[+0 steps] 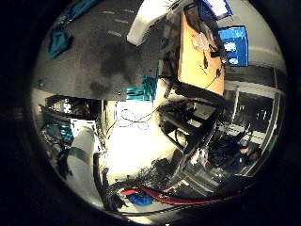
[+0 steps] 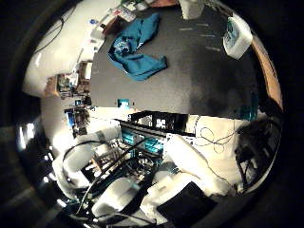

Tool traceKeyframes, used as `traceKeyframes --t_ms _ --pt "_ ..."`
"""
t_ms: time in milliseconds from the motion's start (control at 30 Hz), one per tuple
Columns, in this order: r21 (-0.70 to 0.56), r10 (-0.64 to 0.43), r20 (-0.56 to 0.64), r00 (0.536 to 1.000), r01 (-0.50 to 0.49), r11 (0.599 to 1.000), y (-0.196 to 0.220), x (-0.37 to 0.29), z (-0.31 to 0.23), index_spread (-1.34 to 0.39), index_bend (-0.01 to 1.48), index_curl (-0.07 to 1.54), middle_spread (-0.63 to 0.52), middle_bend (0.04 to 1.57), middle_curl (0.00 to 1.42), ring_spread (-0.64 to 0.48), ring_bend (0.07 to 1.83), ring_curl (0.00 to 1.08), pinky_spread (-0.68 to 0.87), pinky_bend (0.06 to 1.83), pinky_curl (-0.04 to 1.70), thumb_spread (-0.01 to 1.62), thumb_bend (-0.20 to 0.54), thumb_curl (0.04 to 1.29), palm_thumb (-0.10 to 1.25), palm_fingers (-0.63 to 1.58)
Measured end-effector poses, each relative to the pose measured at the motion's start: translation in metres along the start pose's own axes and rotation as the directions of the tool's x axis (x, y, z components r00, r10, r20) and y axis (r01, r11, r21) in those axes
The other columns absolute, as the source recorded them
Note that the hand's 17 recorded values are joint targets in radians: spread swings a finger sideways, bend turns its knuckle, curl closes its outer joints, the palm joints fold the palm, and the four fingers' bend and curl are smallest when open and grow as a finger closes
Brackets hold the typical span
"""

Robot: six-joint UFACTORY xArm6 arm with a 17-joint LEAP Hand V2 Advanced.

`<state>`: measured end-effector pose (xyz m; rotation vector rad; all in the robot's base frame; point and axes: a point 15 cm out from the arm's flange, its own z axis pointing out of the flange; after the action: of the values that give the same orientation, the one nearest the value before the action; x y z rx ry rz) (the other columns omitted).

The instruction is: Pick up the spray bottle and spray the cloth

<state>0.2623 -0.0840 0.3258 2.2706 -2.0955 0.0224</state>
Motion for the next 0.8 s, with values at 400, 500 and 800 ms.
traceKeyframes --t_ms 400,500,800 --pt "0.006 0.058 0.046 0.997 -0.059 0.998 0.004 0.008 0.003 -0.38 0.19 0.36 0.16 0.18 0.25 0.2 0.19 0.21 0.38 0.35 0.32 1.21 -0.015 0.25 0.67 0.05" --pt "0.014 0.08 0.074 0.994 -0.082 0.997 0.005 0.011 0.004 -0.38 0.19 0.36 0.15 0.18 0.26 0.2 0.19 0.21 0.39 0.34 0.32 1.21 -0.014 0.25 0.68 0.06" --pt "0.058 0.204 0.177 0.963 -0.217 0.974 0.011 0.033 0.004 -0.37 0.18 0.34 0.13 0.18 0.27 0.19 0.2 0.23 0.38 0.34 0.32 1.19 -0.027 0.25 0.58 0.11"
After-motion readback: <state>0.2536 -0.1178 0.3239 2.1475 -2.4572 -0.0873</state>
